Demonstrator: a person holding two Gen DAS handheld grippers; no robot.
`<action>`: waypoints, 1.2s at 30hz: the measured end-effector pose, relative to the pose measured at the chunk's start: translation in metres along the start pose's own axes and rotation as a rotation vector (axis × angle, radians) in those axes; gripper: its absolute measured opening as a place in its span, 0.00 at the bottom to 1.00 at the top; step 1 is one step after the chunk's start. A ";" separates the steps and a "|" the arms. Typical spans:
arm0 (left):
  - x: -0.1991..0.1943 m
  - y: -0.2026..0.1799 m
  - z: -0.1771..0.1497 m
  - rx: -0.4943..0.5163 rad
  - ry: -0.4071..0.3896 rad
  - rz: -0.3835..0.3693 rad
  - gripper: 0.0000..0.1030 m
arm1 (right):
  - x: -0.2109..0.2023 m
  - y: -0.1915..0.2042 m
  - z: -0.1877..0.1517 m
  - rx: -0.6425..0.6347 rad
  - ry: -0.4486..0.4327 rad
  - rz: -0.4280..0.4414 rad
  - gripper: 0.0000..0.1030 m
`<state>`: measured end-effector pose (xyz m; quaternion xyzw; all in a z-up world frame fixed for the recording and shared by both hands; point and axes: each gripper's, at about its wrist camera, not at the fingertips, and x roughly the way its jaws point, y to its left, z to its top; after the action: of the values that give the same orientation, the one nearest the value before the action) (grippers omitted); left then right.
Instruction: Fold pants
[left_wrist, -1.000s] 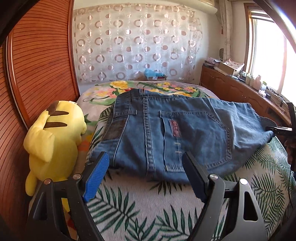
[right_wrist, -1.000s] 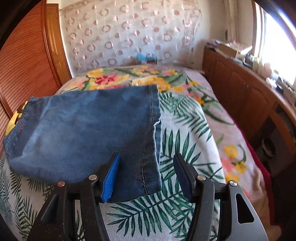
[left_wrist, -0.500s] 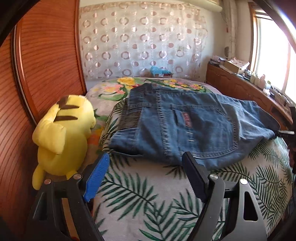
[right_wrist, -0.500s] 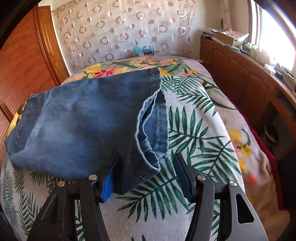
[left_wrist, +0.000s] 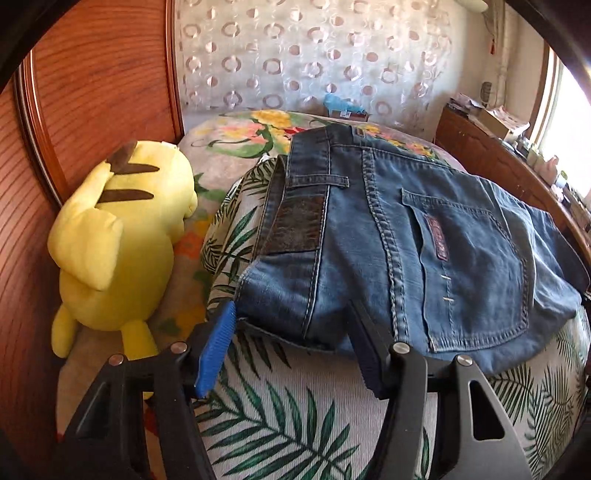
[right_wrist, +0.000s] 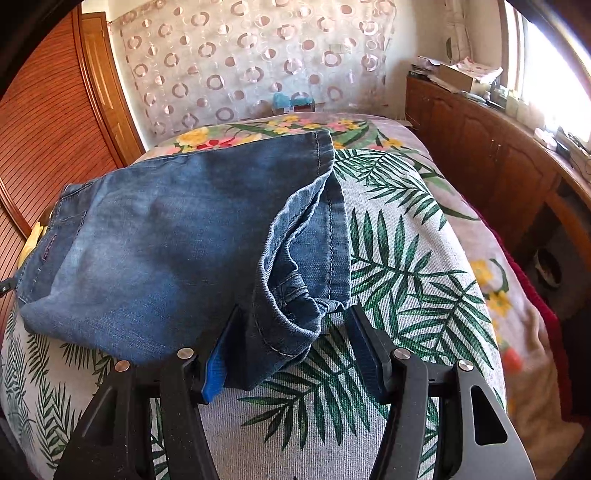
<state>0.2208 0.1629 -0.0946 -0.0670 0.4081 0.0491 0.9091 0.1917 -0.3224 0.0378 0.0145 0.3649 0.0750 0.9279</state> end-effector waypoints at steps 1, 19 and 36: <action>0.001 -0.002 0.000 0.010 0.003 0.013 0.60 | -0.002 0.005 0.000 -0.002 0.004 0.002 0.55; 0.013 0.001 -0.001 -0.001 0.031 -0.019 0.43 | 0.002 0.019 0.000 -0.068 0.014 0.054 0.14; -0.079 -0.028 0.015 0.078 -0.214 0.022 0.18 | -0.047 0.035 0.014 -0.148 -0.124 -0.017 0.05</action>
<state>0.1838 0.1347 -0.0235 -0.0215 0.3110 0.0503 0.9488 0.1628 -0.2946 0.0825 -0.0527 0.3006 0.0927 0.9478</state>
